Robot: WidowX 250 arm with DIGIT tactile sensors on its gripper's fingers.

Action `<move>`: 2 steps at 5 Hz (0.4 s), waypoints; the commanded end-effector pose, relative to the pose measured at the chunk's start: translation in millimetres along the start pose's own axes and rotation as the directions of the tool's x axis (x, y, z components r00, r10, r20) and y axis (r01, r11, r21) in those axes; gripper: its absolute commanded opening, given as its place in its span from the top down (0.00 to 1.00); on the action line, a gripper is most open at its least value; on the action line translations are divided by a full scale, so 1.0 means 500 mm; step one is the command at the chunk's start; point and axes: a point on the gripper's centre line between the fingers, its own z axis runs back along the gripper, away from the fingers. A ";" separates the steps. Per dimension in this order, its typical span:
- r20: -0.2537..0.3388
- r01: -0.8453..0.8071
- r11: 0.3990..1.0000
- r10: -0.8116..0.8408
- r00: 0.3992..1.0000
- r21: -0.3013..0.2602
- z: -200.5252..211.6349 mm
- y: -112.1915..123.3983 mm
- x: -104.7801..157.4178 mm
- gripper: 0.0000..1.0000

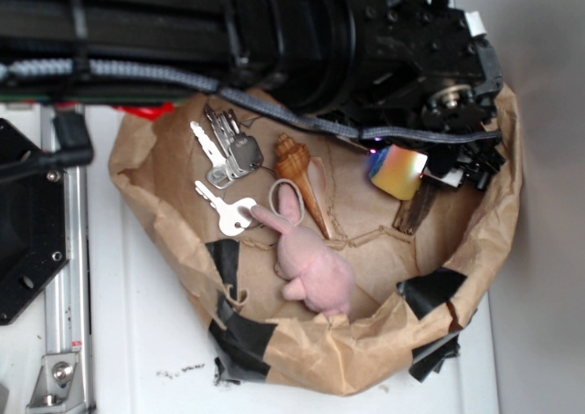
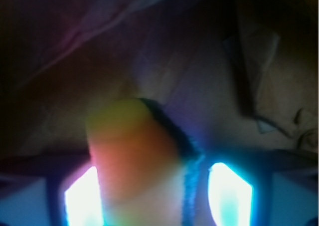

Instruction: Grab the green sponge.

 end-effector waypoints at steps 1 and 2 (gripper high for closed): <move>-0.005 0.278 0.960 -0.278 0.960 -0.023 0.128 0.030 -0.063 1.00; 0.030 0.425 0.902 -0.424 0.905 -0.070 0.212 0.065 -0.090 1.00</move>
